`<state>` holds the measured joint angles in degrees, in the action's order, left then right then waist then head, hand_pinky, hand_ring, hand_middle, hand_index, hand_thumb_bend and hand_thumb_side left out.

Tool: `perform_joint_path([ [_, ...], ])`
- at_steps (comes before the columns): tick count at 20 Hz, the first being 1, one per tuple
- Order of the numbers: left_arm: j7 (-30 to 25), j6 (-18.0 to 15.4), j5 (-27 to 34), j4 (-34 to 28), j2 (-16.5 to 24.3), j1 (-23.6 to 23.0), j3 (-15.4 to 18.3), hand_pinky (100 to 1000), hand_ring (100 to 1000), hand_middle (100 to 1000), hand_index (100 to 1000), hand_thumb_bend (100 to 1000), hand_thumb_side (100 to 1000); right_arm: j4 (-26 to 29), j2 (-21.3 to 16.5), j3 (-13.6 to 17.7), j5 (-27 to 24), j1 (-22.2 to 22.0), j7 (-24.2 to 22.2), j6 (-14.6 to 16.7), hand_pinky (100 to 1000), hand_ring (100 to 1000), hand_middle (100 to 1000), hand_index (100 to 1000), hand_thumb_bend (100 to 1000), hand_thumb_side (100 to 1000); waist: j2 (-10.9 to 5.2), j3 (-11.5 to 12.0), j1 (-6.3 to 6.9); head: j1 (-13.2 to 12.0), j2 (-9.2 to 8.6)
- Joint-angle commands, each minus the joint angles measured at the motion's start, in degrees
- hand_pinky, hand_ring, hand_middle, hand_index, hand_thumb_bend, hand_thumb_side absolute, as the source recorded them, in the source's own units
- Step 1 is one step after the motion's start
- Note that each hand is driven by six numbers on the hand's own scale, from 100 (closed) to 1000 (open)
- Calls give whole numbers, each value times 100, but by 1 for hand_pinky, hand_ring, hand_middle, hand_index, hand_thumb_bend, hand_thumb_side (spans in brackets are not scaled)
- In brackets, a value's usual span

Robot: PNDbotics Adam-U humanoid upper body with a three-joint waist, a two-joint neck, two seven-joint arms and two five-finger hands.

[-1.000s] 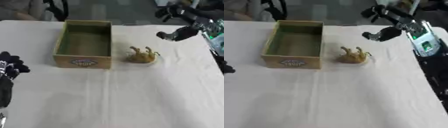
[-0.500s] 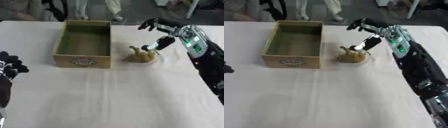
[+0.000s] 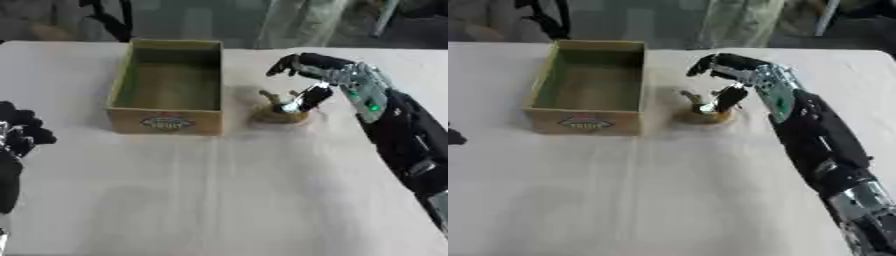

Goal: Pick up objects on the table and place them in the box.

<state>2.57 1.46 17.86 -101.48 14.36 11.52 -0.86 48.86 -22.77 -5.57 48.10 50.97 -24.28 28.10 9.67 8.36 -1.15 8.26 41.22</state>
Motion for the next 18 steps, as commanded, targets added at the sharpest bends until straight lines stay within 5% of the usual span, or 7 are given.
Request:
perform_joint_path([
  [1, -15, -17, 2, -67, 74, 29, -12, 557, 509, 501, 604, 252, 587, -100, -24, 83, 254, 160, 134, 5, 779, 869, 810, 871, 450, 412, -106, 9, 24, 21, 19],
  [18, -18, -13, 7, -68, 62, 29, -19, 556, 508, 500, 604, 252, 586, -461, 124, 114, 1074, 118, 372, 4, 783, 862, 805, 870, 449, 454, -110, 20, 46, 28, 16],
])
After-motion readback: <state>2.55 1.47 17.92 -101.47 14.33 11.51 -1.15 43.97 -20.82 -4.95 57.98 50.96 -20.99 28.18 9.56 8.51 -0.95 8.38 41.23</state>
